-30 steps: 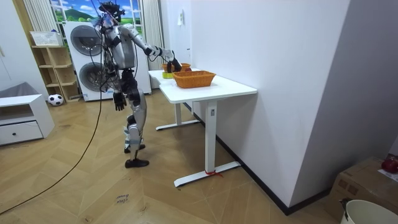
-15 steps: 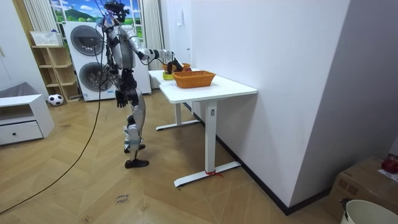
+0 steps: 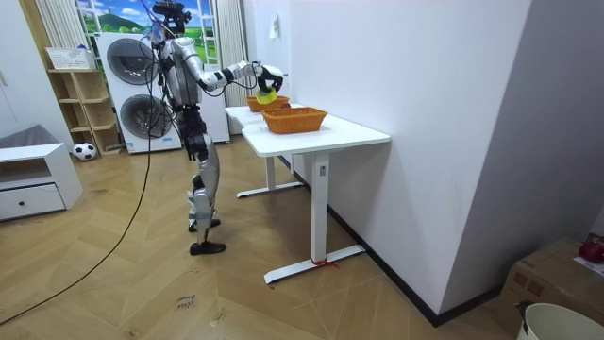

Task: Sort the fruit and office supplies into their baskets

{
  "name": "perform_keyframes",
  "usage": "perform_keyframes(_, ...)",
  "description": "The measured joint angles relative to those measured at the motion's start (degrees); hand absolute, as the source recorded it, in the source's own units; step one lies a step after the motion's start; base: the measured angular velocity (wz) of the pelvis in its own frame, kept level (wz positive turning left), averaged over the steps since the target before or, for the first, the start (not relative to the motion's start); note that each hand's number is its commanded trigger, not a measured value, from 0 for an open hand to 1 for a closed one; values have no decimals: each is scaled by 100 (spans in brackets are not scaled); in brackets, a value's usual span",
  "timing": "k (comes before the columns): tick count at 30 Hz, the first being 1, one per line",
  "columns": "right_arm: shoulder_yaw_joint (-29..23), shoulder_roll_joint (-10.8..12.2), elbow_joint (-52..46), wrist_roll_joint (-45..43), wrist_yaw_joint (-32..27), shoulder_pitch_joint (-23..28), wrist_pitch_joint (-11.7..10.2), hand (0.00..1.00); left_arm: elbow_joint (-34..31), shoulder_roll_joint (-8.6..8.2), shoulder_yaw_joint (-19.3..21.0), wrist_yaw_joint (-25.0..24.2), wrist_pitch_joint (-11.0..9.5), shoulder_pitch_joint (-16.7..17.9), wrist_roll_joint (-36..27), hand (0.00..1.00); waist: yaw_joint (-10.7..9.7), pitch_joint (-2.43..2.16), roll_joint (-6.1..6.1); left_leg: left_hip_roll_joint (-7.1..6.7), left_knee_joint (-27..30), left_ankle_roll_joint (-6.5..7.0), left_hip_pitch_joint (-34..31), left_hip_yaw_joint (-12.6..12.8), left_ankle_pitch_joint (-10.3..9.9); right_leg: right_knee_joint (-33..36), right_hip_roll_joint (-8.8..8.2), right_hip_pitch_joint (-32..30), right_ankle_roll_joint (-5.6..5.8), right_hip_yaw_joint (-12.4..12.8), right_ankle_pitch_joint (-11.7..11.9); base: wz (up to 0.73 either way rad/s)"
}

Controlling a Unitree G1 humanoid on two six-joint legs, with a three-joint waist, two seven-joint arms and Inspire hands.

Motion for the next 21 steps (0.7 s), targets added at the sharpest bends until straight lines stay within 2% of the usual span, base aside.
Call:
perform_keyframes(5,-58,0,7,37,-223,1,-5,100,-91,1,-7,-47,-2,90,-40,0,-162,-1,-2,1,14,2,13,27,1,-2,2,-43,0,39,0,-3)
perform_keyframes(9,-291,-3,21,378,-477,0,-7,100,-159,2,-11,-35,-22,108,-213,0,-268,12,16,-4,12,2,25,30,2,-4,5,-46,0,169,0,-1)
perform_keyframes(14,-670,-3,56,601,-775,1,-25,100,-180,-14,4,-34,-24,105,-256,0,-294,24,34,-1,9,2,10,92,2,-4,3,-93,0,175,0,-6)
perform_keyframes(18,-843,-3,58,842,-1092,2,-77,100,-227,-26,23,-48,-31,139,-366,0,-408,24,36,1,8,2,21,128,2,-4,3,-91,1,176,0,-2)
perform_keyframes(21,-961,-16,137,1131,-1272,5,-88,100,-224,-42,169,-79,-53,151,-377,0,-438,16,16,5,2,2,25,140,1,-3,4,-89,0,160,0,-2)
